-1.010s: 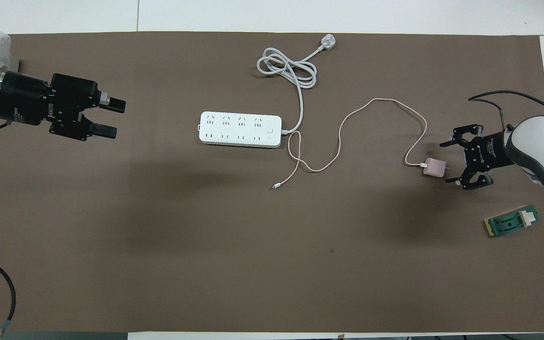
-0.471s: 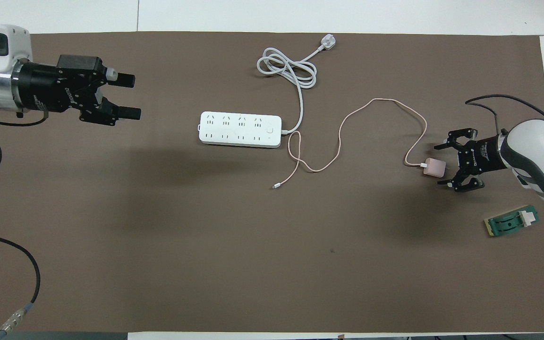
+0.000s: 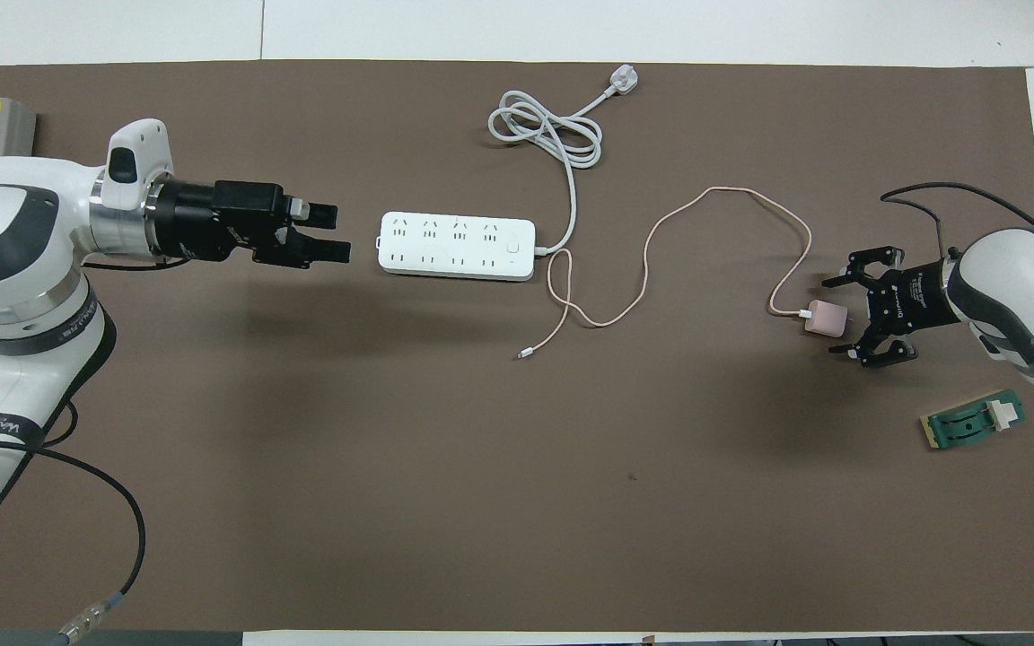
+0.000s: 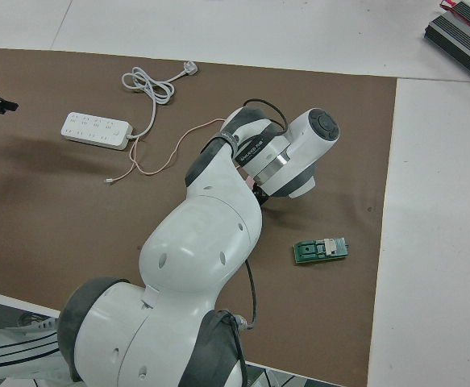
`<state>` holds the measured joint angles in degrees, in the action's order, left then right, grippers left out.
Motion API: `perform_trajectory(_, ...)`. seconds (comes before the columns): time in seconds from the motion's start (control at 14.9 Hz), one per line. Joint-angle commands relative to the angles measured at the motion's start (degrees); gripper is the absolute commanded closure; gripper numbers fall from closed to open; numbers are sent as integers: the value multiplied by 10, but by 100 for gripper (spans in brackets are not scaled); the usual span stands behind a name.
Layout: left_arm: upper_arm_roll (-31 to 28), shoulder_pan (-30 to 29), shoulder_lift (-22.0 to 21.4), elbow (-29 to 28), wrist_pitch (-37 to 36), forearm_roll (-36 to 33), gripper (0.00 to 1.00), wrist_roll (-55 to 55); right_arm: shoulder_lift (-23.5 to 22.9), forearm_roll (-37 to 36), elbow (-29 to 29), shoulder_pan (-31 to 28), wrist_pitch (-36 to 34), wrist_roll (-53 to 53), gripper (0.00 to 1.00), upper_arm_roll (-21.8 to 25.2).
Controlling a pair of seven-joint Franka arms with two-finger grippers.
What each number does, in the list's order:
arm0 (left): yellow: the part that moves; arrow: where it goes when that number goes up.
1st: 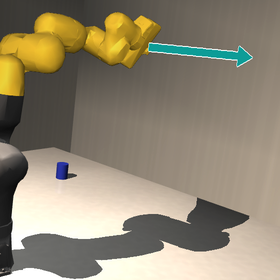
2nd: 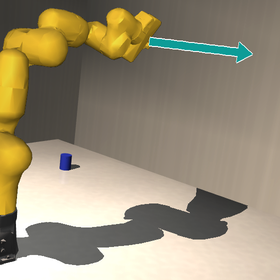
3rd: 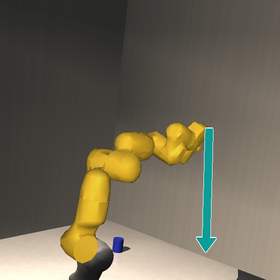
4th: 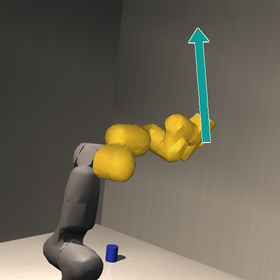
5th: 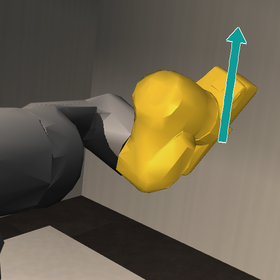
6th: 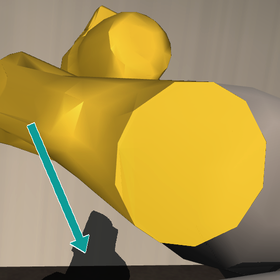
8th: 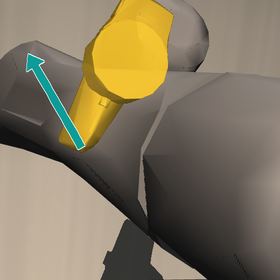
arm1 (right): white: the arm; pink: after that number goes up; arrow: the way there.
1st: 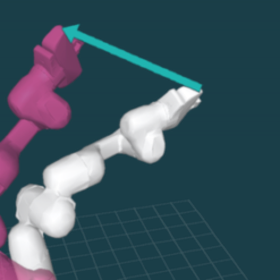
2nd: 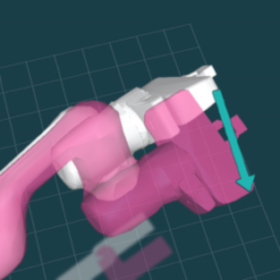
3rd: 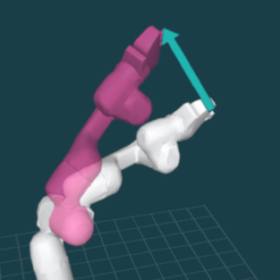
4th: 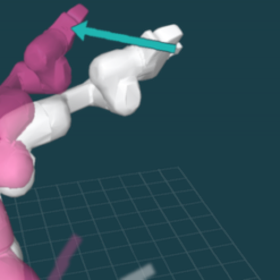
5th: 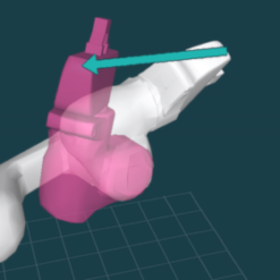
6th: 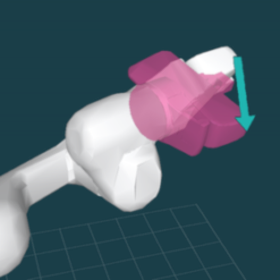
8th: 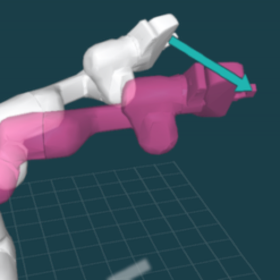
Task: Plug charger into power strip
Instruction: 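Lower the right gripper onto the charger while the left gripper extends forward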
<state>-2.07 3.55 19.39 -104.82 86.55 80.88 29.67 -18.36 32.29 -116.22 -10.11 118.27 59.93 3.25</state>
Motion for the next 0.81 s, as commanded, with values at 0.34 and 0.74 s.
perform_trajectory(0.34,-6,0,-107,-166,-44,69,0,121,7,10,-18,-5,16,0,0,-4)
perform_trajectory(0.74,-7,30,-117,-229,-35,118,0,120,7,10,-18,-6,24,-1,6,-4)
